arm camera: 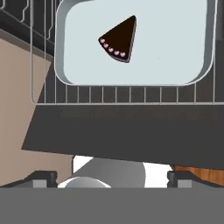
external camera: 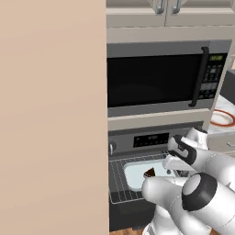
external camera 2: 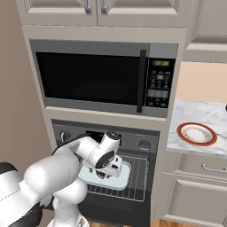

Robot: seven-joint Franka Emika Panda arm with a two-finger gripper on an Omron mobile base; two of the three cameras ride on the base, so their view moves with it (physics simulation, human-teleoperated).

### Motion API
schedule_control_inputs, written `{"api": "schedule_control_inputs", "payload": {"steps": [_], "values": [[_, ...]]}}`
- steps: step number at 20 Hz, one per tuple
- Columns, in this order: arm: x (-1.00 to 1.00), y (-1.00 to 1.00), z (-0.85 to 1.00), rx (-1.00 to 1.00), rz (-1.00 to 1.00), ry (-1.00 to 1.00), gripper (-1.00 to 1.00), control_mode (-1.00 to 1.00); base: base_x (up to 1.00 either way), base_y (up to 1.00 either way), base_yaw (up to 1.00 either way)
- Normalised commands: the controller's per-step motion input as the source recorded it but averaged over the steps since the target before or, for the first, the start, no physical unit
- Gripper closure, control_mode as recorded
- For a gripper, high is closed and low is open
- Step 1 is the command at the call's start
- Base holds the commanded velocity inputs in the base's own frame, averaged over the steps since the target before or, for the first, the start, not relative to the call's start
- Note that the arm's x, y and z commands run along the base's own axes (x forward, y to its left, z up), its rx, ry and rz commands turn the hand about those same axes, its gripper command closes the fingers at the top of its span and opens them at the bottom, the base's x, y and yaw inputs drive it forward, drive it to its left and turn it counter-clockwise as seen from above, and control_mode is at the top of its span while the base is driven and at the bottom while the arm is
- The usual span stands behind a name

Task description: Take the baked cake out of the oven and place it on the plate for cooling. Then close the oven door.

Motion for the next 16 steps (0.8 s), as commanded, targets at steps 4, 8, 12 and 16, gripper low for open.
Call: {"api": "schedule_control_inputs", "payload": {"steps": [4,8,12,16], "values": [[0.21,0.0,0.04,0.0,0.0,0.0,-1.0,-1.0,0.0,0.0,0.0],[0.33,0.0,0.05,0.0,0.0,0.0,-1.0,-1.0,0.0,0.0,0.0],[0.32,0.01,-0.02,-0.01,0.0,0.0,-1.0,-1.0,0.0,0.0,0.0],[0.24,0.01,-0.09,0.0,0.0,0.0,-1.0,-1.0,0.0,0.0,0.0]]}}
